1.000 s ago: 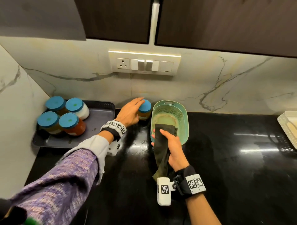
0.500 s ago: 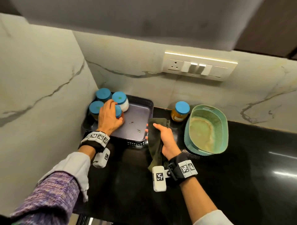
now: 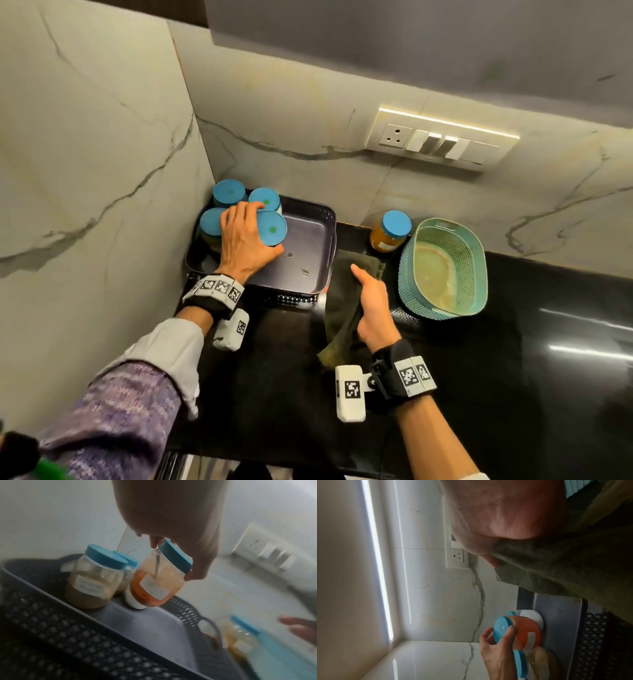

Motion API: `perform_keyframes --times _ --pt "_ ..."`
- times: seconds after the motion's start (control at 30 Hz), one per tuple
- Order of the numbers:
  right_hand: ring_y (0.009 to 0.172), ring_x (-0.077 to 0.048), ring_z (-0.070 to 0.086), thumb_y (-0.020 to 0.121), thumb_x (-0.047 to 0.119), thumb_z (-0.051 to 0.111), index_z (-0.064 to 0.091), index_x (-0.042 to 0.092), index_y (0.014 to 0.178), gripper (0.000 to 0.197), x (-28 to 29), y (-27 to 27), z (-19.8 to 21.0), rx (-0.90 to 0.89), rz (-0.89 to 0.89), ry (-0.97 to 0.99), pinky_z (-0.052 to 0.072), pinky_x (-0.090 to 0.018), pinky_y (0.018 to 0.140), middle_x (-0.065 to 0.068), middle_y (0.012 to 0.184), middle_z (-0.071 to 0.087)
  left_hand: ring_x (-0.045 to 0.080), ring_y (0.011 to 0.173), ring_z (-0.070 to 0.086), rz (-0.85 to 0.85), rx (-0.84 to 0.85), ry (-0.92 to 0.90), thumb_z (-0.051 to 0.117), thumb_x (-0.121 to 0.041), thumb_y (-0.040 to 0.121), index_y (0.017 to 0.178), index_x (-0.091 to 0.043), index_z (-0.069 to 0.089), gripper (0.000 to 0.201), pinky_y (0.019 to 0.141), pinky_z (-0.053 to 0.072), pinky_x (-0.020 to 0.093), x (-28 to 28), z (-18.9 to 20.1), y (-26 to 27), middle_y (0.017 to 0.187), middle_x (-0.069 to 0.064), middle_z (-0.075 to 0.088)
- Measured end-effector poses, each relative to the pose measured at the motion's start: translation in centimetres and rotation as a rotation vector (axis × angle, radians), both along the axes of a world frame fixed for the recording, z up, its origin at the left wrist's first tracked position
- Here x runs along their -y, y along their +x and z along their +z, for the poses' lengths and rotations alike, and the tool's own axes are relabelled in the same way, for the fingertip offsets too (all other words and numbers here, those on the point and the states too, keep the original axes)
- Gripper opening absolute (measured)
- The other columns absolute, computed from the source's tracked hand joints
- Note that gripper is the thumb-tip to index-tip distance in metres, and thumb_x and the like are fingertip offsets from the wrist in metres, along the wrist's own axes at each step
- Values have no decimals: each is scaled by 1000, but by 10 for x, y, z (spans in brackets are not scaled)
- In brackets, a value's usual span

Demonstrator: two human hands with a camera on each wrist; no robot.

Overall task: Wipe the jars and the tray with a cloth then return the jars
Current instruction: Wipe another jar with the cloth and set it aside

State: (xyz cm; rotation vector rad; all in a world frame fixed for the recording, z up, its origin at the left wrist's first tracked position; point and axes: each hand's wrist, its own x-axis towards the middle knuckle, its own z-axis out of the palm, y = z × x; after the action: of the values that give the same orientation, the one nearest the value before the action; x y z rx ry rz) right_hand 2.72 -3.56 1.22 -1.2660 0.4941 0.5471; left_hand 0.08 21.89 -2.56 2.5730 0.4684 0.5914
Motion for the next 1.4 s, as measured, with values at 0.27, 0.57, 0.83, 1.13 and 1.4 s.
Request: perform_keyframes --times 0.27,0.57,0.83,1.13,1.4 --pt "103 -18 74 95 30 73 73 22 108 15 12 -34 0 506 62 -287 60 -39 89 -5 105 78 24 112 51 -109 109 -237 91 -44 61 135 -11 58 88 96 41 38 88 -9 -94 122 6 55" --pt "101 -23 64 72 -4 70 75 18 127 60 16 -104 -60 1208 722 -814 54 -32 90 -3 112 68 23 115 55 -176 -16 -534 84 -41 60 134 -7 58 85 101 50 47 107 -82 -143 127 4 53" --pt "109 -21 67 81 5 75 79 14 115 35 3 -117 -65 1204 944 -700 52 -33 103 -1 117 73 21 136 56 -277 72 -697 78 -31 74 136 -3 61 70 119 43 40 96 -100 -137 139 8 61" --pt "82 -23 65 68 0 66 78 15 98 36 -47 -69 -52 1166 944 -796 47 -20 74 1 88 67 -6 103 67 -156 151 -864 71 -4 76 123 -15 67 48 94 58 33 102 -102 -129 110 -10 71" --pt "91 -15 73 66 -1 65 80 18 96 39 -28 -115 -51 1038 923 -746 56 -25 88 2 97 79 17 122 68 -171 118 -882 82 -8 75 134 -11 66 61 108 53 45 103 -120 -133 130 2 71"
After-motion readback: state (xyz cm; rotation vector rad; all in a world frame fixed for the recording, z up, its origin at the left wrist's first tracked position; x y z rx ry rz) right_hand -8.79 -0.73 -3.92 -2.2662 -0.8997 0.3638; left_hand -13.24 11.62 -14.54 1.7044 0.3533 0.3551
